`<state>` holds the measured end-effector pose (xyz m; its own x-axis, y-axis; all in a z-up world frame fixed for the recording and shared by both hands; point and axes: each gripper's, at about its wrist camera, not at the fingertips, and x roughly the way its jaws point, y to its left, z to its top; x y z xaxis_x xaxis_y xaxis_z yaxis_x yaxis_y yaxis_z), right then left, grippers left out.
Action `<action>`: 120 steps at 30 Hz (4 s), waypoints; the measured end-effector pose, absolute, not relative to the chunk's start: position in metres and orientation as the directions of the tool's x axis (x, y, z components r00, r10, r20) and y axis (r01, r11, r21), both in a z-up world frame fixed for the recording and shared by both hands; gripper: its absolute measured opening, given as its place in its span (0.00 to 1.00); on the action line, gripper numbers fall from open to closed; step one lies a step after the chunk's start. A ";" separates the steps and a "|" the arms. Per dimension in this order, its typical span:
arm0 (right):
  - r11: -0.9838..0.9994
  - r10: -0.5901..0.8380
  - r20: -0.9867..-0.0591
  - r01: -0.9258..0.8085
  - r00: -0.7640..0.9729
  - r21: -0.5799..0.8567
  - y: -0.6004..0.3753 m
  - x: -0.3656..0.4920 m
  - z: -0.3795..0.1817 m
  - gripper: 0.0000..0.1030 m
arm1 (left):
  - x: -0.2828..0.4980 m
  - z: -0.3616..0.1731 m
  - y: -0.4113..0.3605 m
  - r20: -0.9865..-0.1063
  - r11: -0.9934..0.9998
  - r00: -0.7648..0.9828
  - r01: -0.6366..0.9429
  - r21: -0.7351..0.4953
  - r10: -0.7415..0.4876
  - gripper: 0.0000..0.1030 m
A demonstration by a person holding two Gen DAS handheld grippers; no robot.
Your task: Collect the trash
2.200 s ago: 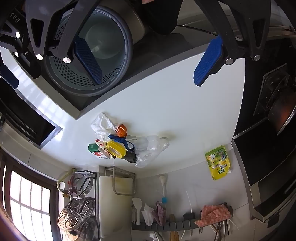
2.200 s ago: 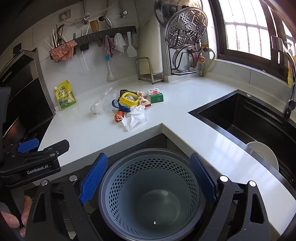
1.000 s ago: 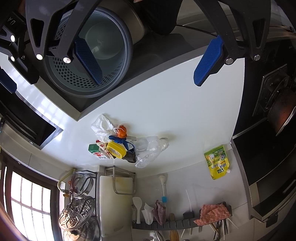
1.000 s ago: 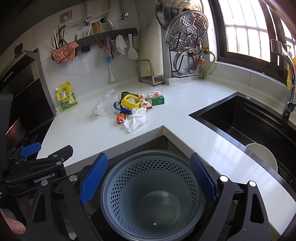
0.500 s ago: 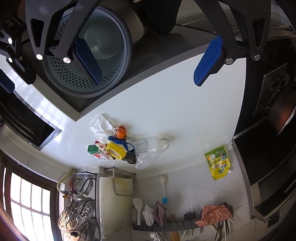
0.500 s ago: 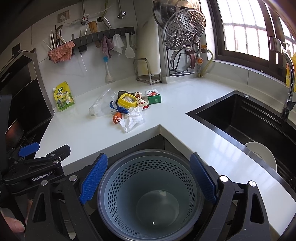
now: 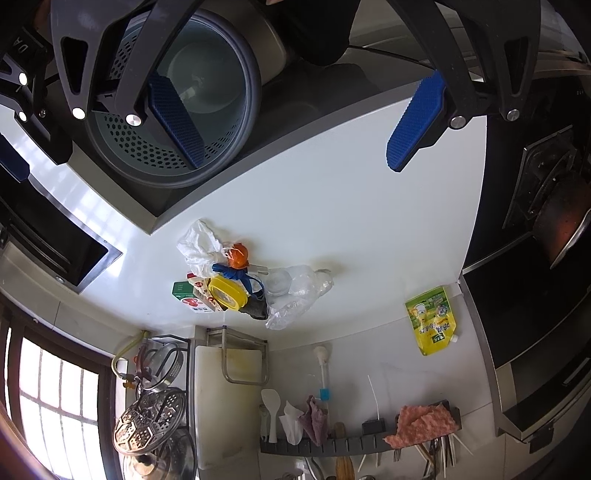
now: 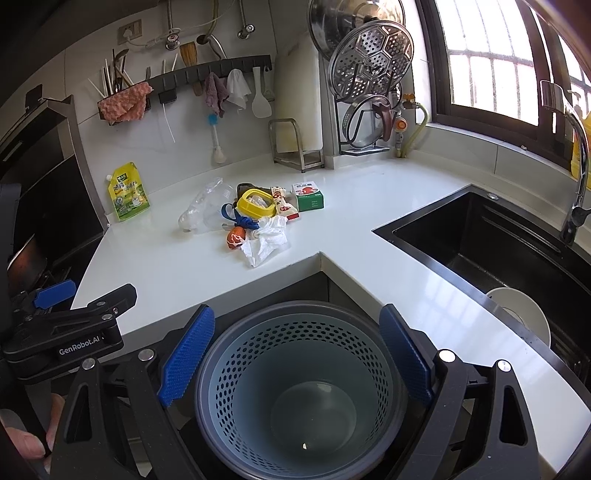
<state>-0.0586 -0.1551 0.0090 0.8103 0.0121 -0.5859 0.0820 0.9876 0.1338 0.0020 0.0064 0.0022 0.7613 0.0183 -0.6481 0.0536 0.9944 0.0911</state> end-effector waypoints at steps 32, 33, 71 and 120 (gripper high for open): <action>0.988 0.070 -0.617 0.032 0.784 0.153 -0.156 0.009 -0.013 0.84 | 0.059 -0.017 0.013 -0.675 0.996 0.737 0.036 0.080 0.027 0.94; 0.987 0.071 -0.619 0.032 0.782 0.155 -0.158 0.015 -0.015 0.84 | 0.066 -0.019 0.013 -0.678 0.996 0.735 0.035 0.081 0.029 0.94; 0.993 0.056 -0.735 0.037 0.676 0.110 -0.219 0.299 -0.043 0.84 | 0.262 -0.017 0.054 -0.694 0.998 0.719 0.012 -0.056 -0.048 0.94; 0.982 0.134 -0.758 0.019 0.638 0.190 -0.229 0.322 -0.054 0.48 | 0.322 -0.066 0.071 -0.788 0.997 0.610 0.053 -0.065 -0.083 0.70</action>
